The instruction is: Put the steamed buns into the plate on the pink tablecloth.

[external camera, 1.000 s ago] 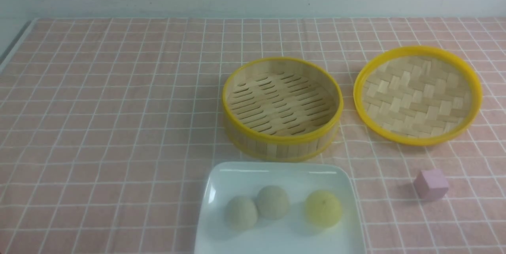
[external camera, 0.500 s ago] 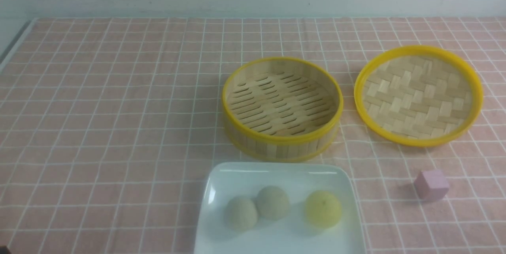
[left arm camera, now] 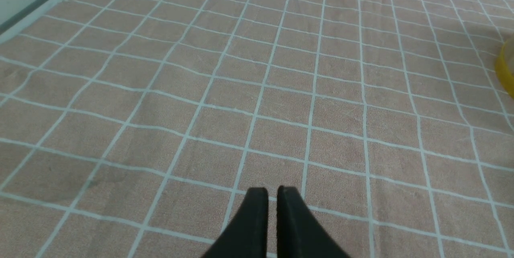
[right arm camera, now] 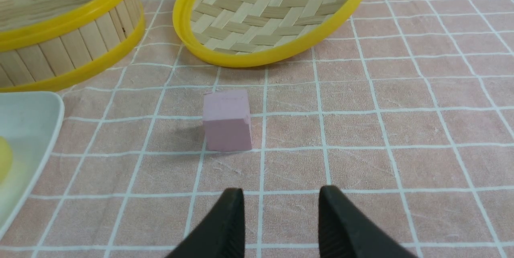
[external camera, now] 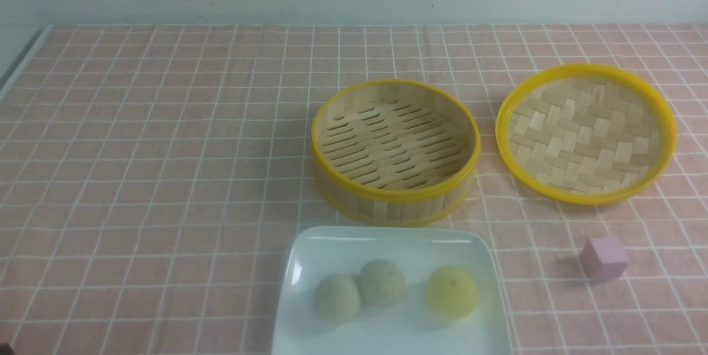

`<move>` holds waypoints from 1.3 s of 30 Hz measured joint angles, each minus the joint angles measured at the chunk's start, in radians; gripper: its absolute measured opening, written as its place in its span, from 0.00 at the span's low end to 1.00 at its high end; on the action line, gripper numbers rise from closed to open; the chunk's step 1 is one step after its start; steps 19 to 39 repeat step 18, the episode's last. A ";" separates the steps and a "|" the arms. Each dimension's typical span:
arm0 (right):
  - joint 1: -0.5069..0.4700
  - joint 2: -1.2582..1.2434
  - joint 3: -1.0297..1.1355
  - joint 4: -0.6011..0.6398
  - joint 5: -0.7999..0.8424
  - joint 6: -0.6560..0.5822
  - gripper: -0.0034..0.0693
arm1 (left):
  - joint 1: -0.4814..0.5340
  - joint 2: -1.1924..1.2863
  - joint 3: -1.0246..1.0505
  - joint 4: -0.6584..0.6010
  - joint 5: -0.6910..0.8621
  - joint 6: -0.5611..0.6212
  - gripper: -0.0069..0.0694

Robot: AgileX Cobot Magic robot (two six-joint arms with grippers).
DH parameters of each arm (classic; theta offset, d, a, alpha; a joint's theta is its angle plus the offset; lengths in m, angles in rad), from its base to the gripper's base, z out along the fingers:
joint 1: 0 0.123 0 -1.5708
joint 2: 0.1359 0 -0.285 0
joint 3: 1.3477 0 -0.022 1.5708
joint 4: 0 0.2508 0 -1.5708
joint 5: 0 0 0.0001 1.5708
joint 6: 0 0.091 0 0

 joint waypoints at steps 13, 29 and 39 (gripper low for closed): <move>0.000 0.000 0.000 0.000 0.000 0.000 0.38 | 0.000 0.000 0.000 0.000 0.000 0.000 0.19; 0.000 0.000 0.000 0.000 0.000 0.000 0.38 | 0.000 0.000 0.000 0.000 0.000 0.000 0.19; 0.000 0.000 0.000 0.000 0.000 0.000 0.38 | 0.000 0.000 0.000 0.000 0.000 0.000 0.19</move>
